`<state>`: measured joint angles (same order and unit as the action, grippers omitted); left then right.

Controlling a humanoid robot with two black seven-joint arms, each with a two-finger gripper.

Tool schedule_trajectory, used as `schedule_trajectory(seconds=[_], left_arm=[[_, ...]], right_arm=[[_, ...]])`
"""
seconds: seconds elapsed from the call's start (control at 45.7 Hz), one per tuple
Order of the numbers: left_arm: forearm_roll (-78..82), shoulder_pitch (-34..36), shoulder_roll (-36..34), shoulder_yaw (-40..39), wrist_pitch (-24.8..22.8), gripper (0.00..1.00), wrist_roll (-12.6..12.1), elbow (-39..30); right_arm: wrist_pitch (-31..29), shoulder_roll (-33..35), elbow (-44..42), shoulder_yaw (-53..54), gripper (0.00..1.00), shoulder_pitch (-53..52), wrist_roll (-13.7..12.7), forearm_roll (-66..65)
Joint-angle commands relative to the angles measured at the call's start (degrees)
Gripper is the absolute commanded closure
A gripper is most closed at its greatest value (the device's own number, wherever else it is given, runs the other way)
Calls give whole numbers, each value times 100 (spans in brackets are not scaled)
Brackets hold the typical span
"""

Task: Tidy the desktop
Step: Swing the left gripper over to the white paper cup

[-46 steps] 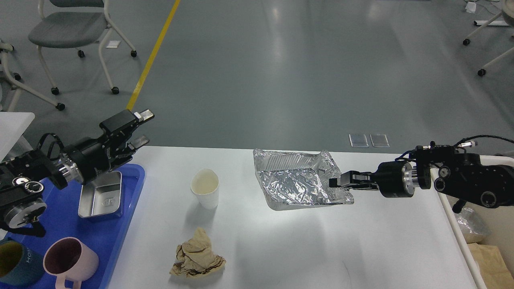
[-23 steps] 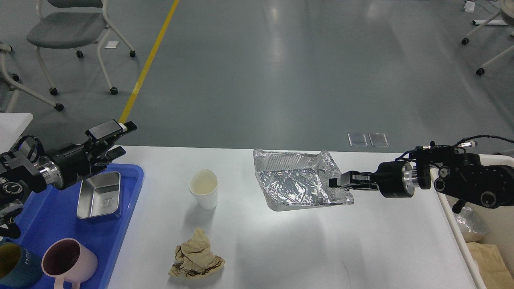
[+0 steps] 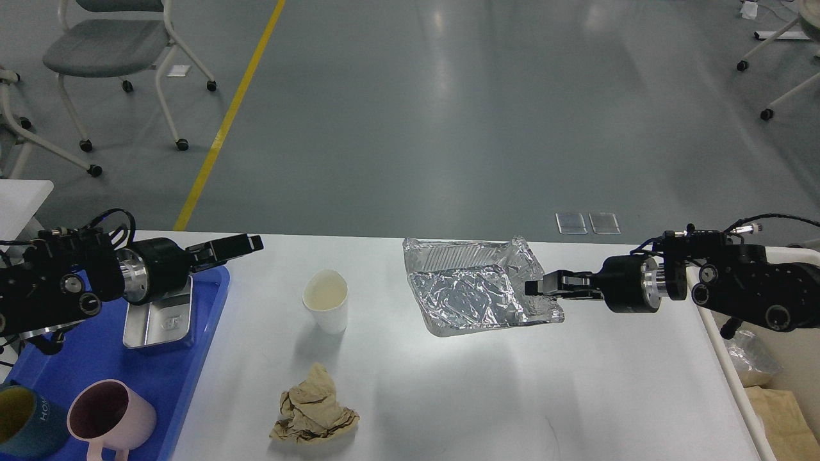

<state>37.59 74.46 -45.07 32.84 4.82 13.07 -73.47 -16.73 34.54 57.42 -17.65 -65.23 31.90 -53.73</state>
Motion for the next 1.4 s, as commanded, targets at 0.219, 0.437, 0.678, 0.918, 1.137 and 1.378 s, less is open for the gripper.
schedule_trajectory(seconds=[0.219, 0.437, 0.678, 0.918, 1.137, 1.378], left_arm=[[126, 446, 1773, 1356, 186, 6, -6, 1080], [117, 490, 2178, 1655, 274, 6, -6, 1239], [126, 482, 2249, 1893, 335, 6, -6, 1248], [126, 394, 2389, 1955, 449, 6, -6, 1362], [126, 236, 2582, 1955, 607, 10, -6, 1432], [135, 235, 2644, 2016, 643, 25, -6, 1441]], right_arm=[[47, 9, -11, -10, 100, 19, 0, -15], [47, 18, -82, -10, 100, 45, 0, -24], [47, 9, -126, -10, 100, 71, 0, -32], [47, 9, -170, -10, 100, 89, 9, -32], [47, 9, -196, -10, 100, 107, 9, -32], [47, 18, -205, -10, 100, 142, 9, -32]])
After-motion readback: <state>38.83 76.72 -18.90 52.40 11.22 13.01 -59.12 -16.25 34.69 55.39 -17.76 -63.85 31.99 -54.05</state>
